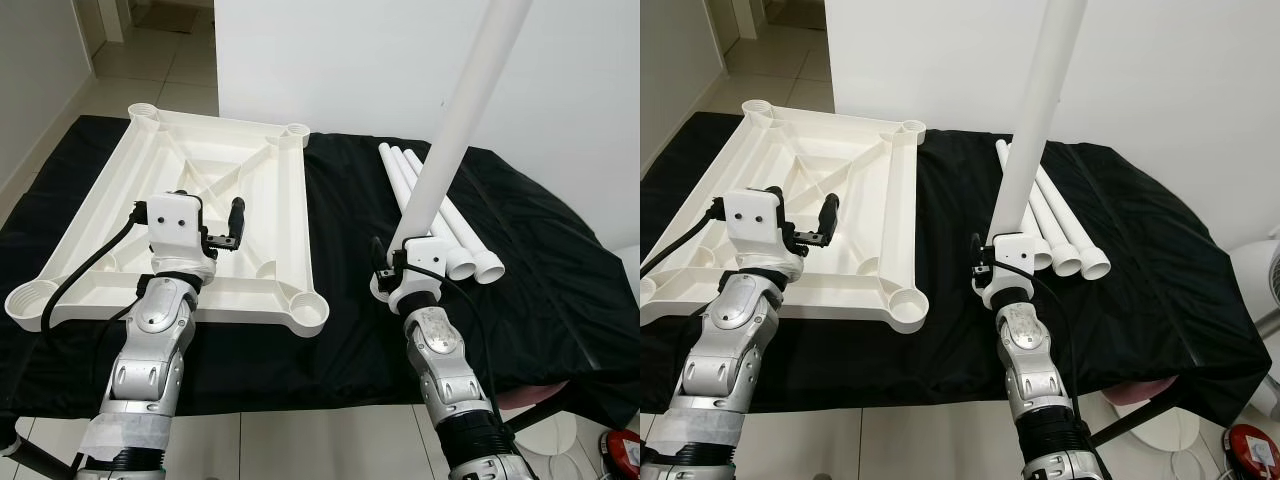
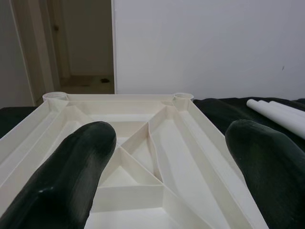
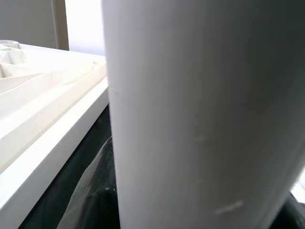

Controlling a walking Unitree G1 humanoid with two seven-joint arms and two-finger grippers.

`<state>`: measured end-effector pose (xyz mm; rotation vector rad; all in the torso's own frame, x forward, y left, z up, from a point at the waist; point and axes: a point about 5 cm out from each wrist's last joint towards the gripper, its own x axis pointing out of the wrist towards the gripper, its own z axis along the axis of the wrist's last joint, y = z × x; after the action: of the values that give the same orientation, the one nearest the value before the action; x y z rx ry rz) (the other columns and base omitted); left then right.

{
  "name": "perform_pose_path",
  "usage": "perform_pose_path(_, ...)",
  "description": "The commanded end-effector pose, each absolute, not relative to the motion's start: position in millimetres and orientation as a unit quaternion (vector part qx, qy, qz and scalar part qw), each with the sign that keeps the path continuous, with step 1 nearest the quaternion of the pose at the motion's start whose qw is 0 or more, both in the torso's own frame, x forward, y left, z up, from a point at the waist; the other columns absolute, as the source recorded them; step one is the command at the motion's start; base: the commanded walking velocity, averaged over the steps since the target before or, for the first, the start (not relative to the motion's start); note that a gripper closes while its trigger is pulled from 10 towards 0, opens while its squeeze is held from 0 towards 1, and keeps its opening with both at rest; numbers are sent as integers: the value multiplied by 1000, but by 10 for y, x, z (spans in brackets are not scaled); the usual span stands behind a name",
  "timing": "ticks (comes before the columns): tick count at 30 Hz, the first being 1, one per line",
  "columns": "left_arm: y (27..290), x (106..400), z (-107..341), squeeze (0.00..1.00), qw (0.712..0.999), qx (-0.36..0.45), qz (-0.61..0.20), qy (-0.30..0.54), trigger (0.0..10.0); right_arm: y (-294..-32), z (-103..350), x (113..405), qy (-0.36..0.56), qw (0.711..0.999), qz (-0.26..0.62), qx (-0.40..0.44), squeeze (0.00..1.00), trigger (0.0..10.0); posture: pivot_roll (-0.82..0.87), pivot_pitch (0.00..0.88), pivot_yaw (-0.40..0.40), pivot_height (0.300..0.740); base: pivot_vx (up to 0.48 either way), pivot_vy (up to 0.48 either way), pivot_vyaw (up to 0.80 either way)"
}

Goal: Building children table

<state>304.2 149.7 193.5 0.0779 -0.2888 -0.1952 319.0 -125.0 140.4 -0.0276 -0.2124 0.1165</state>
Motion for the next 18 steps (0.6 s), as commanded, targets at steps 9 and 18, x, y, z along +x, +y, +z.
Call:
perform_pose_path(9, 1263, 2895, 1800, 0, 958, 94, -241, -121, 10000, -1295, 1506, 3236, -126, 988, 75, -40, 0, 10000, 72, 0, -98, 740, 0, 0, 0)
perform_pose_path(18, 1128, 2670, 1696, 0, 913, 95, -385, -93, 10000, -1263, 1538, 3255, -132, 987, 83, -43, 0, 10000, 74, 0, -92, 740, 0, 0, 0)
